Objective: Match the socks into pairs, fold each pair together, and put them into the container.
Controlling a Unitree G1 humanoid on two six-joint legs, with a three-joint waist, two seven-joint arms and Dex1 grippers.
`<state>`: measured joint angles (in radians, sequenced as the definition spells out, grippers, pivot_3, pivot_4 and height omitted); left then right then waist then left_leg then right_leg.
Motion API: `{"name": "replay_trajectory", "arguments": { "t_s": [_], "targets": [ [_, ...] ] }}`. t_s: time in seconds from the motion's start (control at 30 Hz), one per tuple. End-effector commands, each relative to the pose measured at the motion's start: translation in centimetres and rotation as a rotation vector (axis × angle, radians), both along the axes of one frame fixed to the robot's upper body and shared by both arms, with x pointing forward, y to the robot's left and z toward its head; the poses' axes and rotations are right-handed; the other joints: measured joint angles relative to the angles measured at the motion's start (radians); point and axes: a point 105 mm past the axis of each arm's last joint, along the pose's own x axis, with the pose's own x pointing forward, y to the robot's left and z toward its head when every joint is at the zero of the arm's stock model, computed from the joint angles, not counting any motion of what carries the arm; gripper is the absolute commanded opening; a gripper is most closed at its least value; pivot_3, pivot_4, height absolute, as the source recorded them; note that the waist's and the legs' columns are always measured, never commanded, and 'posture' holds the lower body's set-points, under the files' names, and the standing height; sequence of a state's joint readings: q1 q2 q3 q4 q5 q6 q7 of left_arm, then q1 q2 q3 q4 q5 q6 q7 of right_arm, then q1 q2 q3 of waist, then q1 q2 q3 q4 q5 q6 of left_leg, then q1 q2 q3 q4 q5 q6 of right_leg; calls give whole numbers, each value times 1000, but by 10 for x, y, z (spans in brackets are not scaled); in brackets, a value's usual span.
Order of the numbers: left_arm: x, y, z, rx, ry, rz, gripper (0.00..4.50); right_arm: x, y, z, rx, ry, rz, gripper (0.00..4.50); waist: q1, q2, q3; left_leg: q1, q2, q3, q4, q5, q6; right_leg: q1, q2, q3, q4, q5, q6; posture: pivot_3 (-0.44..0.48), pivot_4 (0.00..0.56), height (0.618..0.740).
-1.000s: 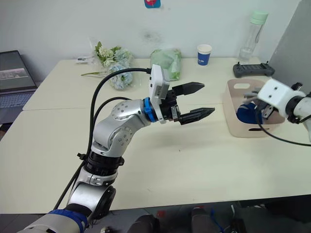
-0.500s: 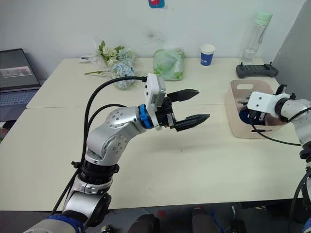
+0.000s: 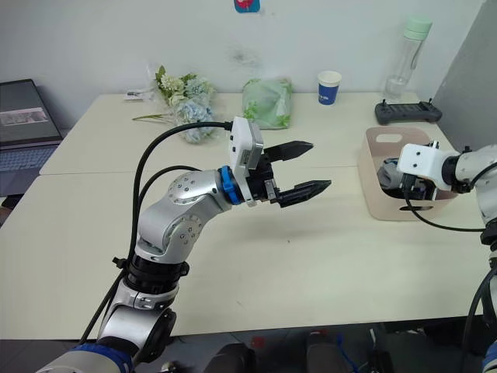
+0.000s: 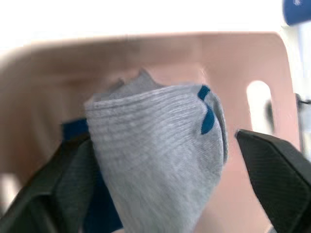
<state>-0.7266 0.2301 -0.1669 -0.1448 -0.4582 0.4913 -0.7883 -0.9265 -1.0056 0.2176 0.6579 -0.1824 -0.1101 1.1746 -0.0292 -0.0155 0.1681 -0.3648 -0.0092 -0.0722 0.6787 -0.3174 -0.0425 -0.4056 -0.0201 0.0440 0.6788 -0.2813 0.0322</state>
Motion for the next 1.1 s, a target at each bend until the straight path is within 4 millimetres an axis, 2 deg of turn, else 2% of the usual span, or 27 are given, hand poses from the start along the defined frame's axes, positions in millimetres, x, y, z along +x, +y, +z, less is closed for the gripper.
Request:
{"name": "replay_trajectory", "arguments": {
  "t_s": [0.03,0.17,0.3,0.37,0.43,0.6,0.77,0.97,1.1],
  "targets": [
    [-1,1,15,-30,-63,8,4500,-12,-3,47,22,-27,0,4488,1,0,0,0,0,0,0,0,0,0,0,0,0,0,0,0,150,740],
    [0,1,15,-31,-65,10,4500,-20,-2,72,53,-12,-5,4488,1,1,0,0,0,-1,0,0,0,0,0,-1,-1,0,0,0,150,740],
    [-1,1,15,-36,-67,10,4500,-5,-3,99,86,-184,-61,4488,-1,1,0,0,0,0,0,0,0,0,0,0,0,0,0,0,150,740],
    [-1,0,16,-40,-68,8,4500,3,-5,101,116,-244,-88,4124,0,1,0,0,0,0,0,0,0,0,0,0,0,0,0,0,150,740],
    [-1,-1,16,-42,-70,3,4500,7,-8,91,86,-256,-89,3611,1,1,0,0,0,0,0,0,0,0,-1,0,0,0,0,0,150,740],
    [-2,-1,17,-45,-69,-1,4500,5,-9,66,89,-195,-80,1818,5,1,0,-1,0,0,0,0,0,0,-1,0,-1,0,0,0,150,740],
    [-5,-3,15,-40,-64,-16,4500,10,-9,24,98,-122,-97,37,3,1,0,0,0,0,0,0,0,0,-1,0,0,0,0,0,150,740],
    [-6,-4,15,-36,-65,-21,4500,15,-19,-21,120,-33,-180,11,1,1,0,0,0,0,1,0,0,0,-1,0,1,0,0,0,150,740],
    [-7,-4,14,-28,-63,-20,4500,19,-33,-39,62,-39,-242,11,1,0,0,1,0,1,1,0,0,0,-1,0,1,0,0,0,150,740]
  ]
}}
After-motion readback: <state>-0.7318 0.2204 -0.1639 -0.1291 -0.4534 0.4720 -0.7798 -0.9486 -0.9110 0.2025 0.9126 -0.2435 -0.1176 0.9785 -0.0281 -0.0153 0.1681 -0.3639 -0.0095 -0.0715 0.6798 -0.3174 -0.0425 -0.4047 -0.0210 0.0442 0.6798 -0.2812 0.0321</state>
